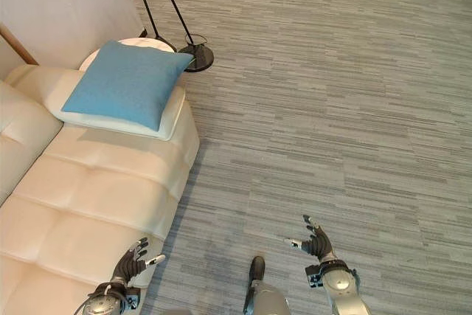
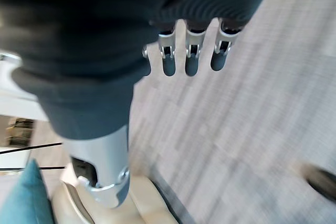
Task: Pick up all the scattered cushions and arrange them neatly on the sofa.
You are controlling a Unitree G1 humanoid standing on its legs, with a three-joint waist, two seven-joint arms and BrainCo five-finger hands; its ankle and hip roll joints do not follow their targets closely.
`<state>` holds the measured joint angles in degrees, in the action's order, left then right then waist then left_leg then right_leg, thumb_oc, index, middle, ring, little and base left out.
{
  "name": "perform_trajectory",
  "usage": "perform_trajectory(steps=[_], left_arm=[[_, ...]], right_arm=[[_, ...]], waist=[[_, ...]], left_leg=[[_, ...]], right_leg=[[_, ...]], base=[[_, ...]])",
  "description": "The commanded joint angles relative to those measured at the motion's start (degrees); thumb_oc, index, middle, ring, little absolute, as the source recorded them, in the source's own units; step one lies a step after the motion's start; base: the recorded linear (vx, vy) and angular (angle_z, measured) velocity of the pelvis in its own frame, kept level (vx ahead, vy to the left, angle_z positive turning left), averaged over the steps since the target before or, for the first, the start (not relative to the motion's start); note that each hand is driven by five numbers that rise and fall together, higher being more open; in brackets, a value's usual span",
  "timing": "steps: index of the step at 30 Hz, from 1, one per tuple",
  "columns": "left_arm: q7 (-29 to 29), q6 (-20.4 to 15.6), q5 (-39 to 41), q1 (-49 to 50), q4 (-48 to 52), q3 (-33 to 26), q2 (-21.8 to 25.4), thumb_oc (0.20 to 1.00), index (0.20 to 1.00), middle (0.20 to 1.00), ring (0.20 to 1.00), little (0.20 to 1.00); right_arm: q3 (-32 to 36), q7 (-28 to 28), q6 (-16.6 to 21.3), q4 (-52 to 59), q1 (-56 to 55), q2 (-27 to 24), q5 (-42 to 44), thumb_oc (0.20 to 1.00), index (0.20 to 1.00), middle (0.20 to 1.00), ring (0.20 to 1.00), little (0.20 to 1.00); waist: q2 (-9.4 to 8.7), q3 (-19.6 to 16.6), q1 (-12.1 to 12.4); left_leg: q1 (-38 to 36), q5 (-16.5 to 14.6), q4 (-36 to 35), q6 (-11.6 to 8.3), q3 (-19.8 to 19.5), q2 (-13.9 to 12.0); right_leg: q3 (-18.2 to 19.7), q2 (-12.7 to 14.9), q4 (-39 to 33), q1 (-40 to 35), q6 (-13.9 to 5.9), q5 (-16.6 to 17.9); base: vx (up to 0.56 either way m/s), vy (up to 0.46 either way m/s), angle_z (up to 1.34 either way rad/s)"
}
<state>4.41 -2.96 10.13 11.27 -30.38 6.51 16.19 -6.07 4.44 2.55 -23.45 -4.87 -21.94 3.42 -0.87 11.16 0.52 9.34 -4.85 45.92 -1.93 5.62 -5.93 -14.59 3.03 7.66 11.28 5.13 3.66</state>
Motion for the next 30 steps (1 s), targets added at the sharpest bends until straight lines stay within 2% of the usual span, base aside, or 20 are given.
perform_trajectory(steps=[1,3,4,7,8,9,10,14,15,17,18,19,20,22,23,24,25,26,27,30], left_arm=[[-0.3,-2.3,1.0,-2.2,4.6,-0.8,2.2,1.0,1.0,1.0,1.0,1.0],[-0.3,-2.4,0.8,-2.1,4.3,-0.7,2.1,1.0,1.0,1.0,1.0,1.0],[-0.2,-2.2,0.2,-1.9,4.0,-0.6,1.9,1.0,1.0,1.0,1.0,1.0],[0.3,-1.8,-0.6,-1.4,4.3,-1.0,1.9,1.0,1.0,1.0,1.0,1.0],[0.5,-1.7,-0.7,-1.3,4.4,-1.1,2.0,1.0,1.0,1.0,1.0,1.0],[0.5,-1.7,-0.7,-1.3,4.4,-1.1,2.0,1.0,1.0,1.0,1.0,1.0],[0.7,-1.5,-1.0,-1.3,4.3,-1.4,2.0,1.0,1.0,1.0,1.0,1.0],[0.7,-1.2,-1.2,-0.3,5.2,-2.4,2.2,1.0,1.0,1.0,1.0,1.0],[0.6,-0.9,-1.3,0.1,5.4,-2.9,2.5,1.0,1.0,1.0,1.0,1.0],[0.6,-0.9,-1.4,0.1,5.5,-2.8,2.9,1.0,1.0,1.0,1.0,1.0],[0.6,-0.9,-1.4,0.2,5.5,-2.8,3.0,1.0,1.0,1.0,1.0,1.0],[0.8,-0.6,-1.6,-0.3,5.3,-2.7,3.8,1.0,1.0,1.0,1.0,1.0],[0.8,-0.6,-1.6,-0.4,5.3,-2.8,3.8,1.0,1.0,1.0,1.0,1.0],[1.4,-0.7,-1.1,-1.0,5.7,-3.0,4.5,1.0,1.0,1.0,1.0,1.0],[1.8,-0.8,-0.8,-1.2,5.6,-3.3,4.9,1.0,1.0,1.0,1.0,1.0],[1.8,-0.8,-0.8,-1.3,5.7,-3.4,4.9,1.0,1.0,1.0,1.0,1.0],[1.9,-1.0,-0.7,-1.2,5.8,-3.5,5.0,1.0,1.0,1.0,1.0,1.0],[2.0,-1.3,-0.1,-0.6,5.9,-3.8,4.5,1.0,1.0,1.0,1.0,1.0],[1.9,-1.4,0.1,-0.4,5.7,-3.8,4.2,1.0,1.0,1.0,1.0,1.0],[2.3,-1.6,1.4,-0.3,4.7,-4.3,3.3,1.0,1.0,1.0,1.0,1.0]], right_arm=[[1.3,0.9,1.8,4.7,0.9,-3.0,1.3,1.0,1.0,1.0,1.0,1.0],[1.8,1.0,2.0,4.6,0.5,-2.9,1.6,1.0,1.0,1.0,1.0,1.0],[2.8,1.6,1.8,4.3,-0.3,-3.0,1.8,1.0,1.0,1.0,1.0,1.0],[3.9,2.9,1.8,3.1,-1.2,-2.6,1.8,1.0,1.0,1.0,1.0,1.0],[4.2,3.2,1.6,2.8,-1.4,-2.4,1.7,1.0,1.0,1.0,1.0,1.0],[4.2,3.2,1.6,2.8,-1.5,-2.4,1.7,1.0,1.0,1.0,1.0,1.0],[4.6,3.6,1.5,2.1,-1.9,-1.9,1.3,1.0,1.0,1.0,1.0,1.0],[4.6,3.1,0.9,2.0,-2.9,-1.4,0.3,1.0,1.0,1.0,1.0,1.0],[4.3,2.5,0.4,1.7,-3.1,-0.9,-0.2,1.0,1.0,1.0,1.0,1.0],[4.0,2.0,0.3,1.5,-3.8,0.0,-0.6,1.0,1.0,1.0,1.0,1.0],[4.0,2.0,0.3,1.5,-3.8,0.0,-0.6,1.0,1.0,1.0,1.0,1.0],[3.5,1.2,0.1,1.9,-4.0,0.8,-0.8,1.0,1.0,1.0,1.0,1.0],[3.5,1.2,0.1,1.9,-4.0,0.8,-0.8,1.0,1.0,1.0,1.0,1.0],[2.4,0.9,0.1,1.8,-3.2,1.2,-1.4,1.0,1.0,1.0,1.0,1.0],[1.6,1.0,0.2,1.3,-2.6,1.7,-1.6,1.0,1.0,1.0,1.0,1.0],[1.5,1.0,0.2,1.2,-2.4,1.7,-1.6,1.0,1.0,1.0,1.0,1.0],[1.3,0.9,0.2,1.2,-2.2,1.7,-1.7,1.0,1.0,1.0,1.0,1.0],[1.1,0.3,0.1,1.4,-2.1,1.7,-1.4,1.0,1.0,1.0,1.0,1.0],[1.2,0.2,0.1,1.3,-2.0,1.7,-1.2,1.0,1.0,1.0,1.0,1.0],[1.4,0.5,0.2,0.5,-1.5,1.3,-0.2,1.0,1.0,1.0,1.0,1.0]], waist=[[-0.25,2.3,-0.7],[-0.38,2.2,-0.3],[-0.23,1.8,0.2],[1.05,1.2,1.4],[1.13,1.0,1.7],[1.06,1.1,1.7],[1.06,0.4,1.9],[0.68,-1.1,2.4],[-0.45,-2.4,3.1],[-2.16,-3.1,3.3],[-2.28,-3.2,3.4],[-3.63,-3.0,3.5],[-3.73,-3.1,3.5],[-3.41,-2.2,3.7],[-2.63,-1.3,3.9],[-2.28,-1.2,4.0],[-1.91,-0.9,3.9],[-0.2,-1.0,3.5],[0.24,-0.8,3.0],[0.18,0.6,1.4]], left_leg=[[-0.3,2.5,-12.3,-0.96,4.1,-2.0],[1.3,1.5,-14.8,-0.77,5.0,-0.9],[3.6,1.2,-22.9,-0.45,6.9,0.1],[5.9,9.0,-37.6,-2.17,8.1,0.9],[6.4,10.0,-40.8,-2.25,8.4,1.0],[6.2,10.1,-41.1,-2.24,8.4,1.1],[7.7,10.1,-45.3,-2.89,10.4,0.8],[7.3,11.9,-44.9,-2.54,14.0,0.5],[8.3,11.6,-40.1,-1.51,12.6,1.2],[8.0,9.5,-36.9,0.07,11.3,2.9],[8.1,9.3,-36.8,0.15,11.4,3.0],[6.3,6.1,-35.8,2.6,10.3,5.2],[6.3,6.0,-35.7,2.71,10.4,5.3],[4.4,4.2,-35.6,5.33,9.1,6.6],[1.3,0.8,-35.4,6.32,7.5,7.4],[1.6,1.9,-35.7,6.58,8.0,6.8],[-0.5,-0.3,-35.6,6.63,6.7,7.3],[-3.7,0.3,-38.0,6.47,4.4,7.2],[-5.4,0.1,-38.8,6.27,3.1,7.3],[-9.8,-1.4,-40.3,5.26,-1.5,9.1]], right_leg=[[1.4,3.9,-1.8,-4.8,-8.29,-6.7],[1.3,3.9,-2.3,-6.1,-8.59,-7.3],[0.8,3.7,-2.9,-8.9,-9.23,-8.8],[-0.1,1.4,-3.6,-13.7,-9.67,-11.3],[-0.1,1.1,-3.7,-15.3,-9.8,-12.1],[-0.1,1.2,-3.7,-15.4,-9.82,-12.1],[-0.2,0.9,-3.6,-18.5,-10.54,-14.4],[0.7,1.2,-2.2,-22.3,-11.18,-16.7],[1.5,2.5,0.2,-24.2,-12.0,-17.3],[2.0,4.7,6.1,-23.0,-13.39,-13.5],[2.0,4.9,6.3,-22.9,-13.51,-13.6],[3.2,7.4,15.6,-19.8,-15.22,-5.4],[3.3,7.5,15.9,-19.7,-15.35,-5.5],[4.3,9.1,24.2,-15.0,-15.43,4.0],[4.5,11.5,29.3,-11.1,-15.77,3.8],[4.1,11.2,29.0,-10.8,-15.08,4.5],[3.0,13.1,29.5,-9.2,-14.73,1.8],[1.8,11.1,24.4,-5.3,-12.05,-3.0],[2.2,9.4,22.5,-3.5,-11.75,-5.2],[5.1,4.2,9.9,0.7,-12.5,-5.6]], base=[[0.32,-0.147,0.01],[0.3,-0.051,0.05],[0.54,-0.062,-0.07],[0.51,-0.013,0.18],[0.33,0.002,0.0],[0.53,0.028,0.11],[0.55,0.051,0.15],[0.53,0.099,0.06],[0.79,0.209,-0.04],[0.55,0.193,0.06],[0.45,0.255,0.15],[0.28,0.183,0.07],[0.41,0.269,0.24],[0.36,0.194,0.39],[0.29,0.132,0.48],[0.39,0.107,0.52],[0.41,0.057,0.64],[0.6,0.055,0.6],[0.54,-0.006,0.73],[0.42,-0.089,0.93]])
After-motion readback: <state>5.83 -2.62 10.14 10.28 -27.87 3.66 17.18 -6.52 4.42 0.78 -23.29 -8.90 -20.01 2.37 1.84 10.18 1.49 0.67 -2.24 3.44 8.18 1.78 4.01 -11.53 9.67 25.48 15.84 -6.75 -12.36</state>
